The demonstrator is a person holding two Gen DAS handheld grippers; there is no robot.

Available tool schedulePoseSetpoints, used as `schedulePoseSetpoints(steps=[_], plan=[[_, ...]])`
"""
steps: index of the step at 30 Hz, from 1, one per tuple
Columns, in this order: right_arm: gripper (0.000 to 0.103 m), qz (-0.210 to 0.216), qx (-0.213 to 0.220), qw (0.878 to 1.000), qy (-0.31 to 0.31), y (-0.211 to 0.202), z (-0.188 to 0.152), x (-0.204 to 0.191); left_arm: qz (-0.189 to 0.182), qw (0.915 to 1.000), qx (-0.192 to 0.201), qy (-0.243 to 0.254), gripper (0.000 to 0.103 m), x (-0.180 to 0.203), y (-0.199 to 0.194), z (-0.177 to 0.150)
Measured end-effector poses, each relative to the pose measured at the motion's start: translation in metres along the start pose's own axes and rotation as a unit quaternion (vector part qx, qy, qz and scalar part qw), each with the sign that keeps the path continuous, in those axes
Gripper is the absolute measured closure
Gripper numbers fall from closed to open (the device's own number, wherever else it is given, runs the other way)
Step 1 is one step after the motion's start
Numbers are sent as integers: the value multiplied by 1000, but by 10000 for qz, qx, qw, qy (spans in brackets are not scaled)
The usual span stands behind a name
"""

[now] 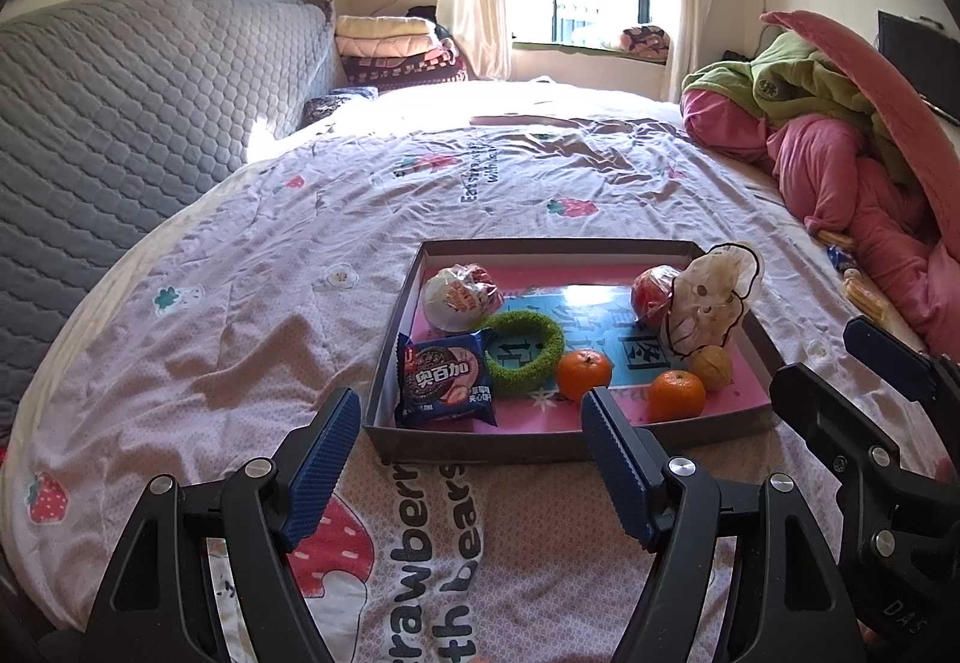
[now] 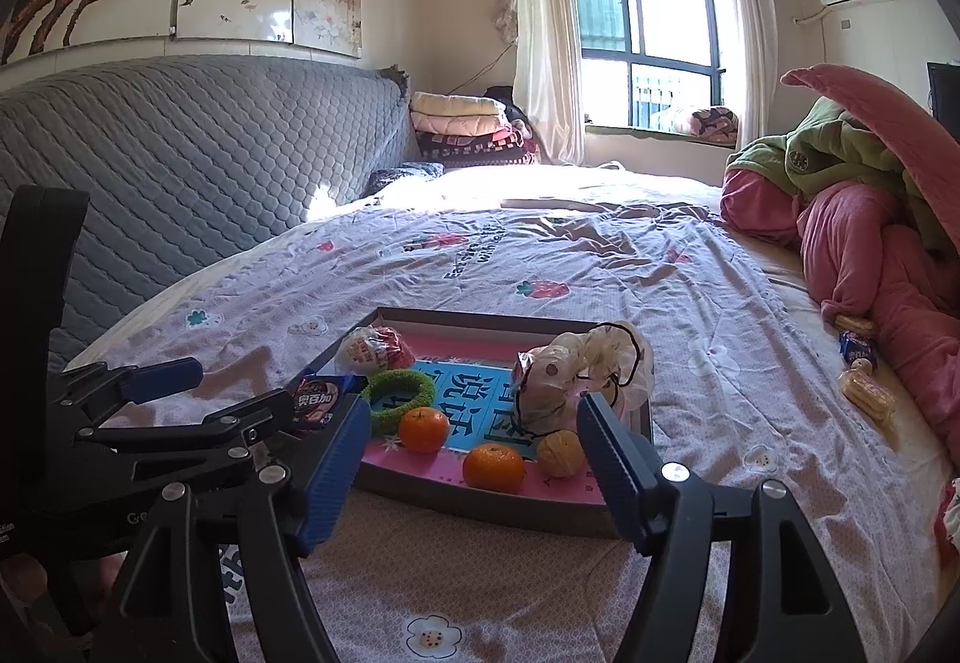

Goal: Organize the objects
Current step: 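Withdraw both open grippers back from the tray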

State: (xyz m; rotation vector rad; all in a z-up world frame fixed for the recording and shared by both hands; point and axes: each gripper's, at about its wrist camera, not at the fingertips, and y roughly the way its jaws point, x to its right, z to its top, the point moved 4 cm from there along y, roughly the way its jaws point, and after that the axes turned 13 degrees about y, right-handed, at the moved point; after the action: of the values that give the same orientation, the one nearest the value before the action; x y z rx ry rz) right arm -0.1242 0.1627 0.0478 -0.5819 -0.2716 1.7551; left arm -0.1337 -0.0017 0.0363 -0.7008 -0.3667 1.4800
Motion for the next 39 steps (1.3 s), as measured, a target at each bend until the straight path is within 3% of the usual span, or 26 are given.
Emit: schedulePoseSetpoints(steps=[20,39], plan=[[32,109,-275,9996,-30,-10,-32,-10,3,9999,-113,-33,26,0,-11,-35],[32,-121,-721,9973,-42,-8,-79,-7,-148,9994,-316,-53,26,6,-5,-69]])
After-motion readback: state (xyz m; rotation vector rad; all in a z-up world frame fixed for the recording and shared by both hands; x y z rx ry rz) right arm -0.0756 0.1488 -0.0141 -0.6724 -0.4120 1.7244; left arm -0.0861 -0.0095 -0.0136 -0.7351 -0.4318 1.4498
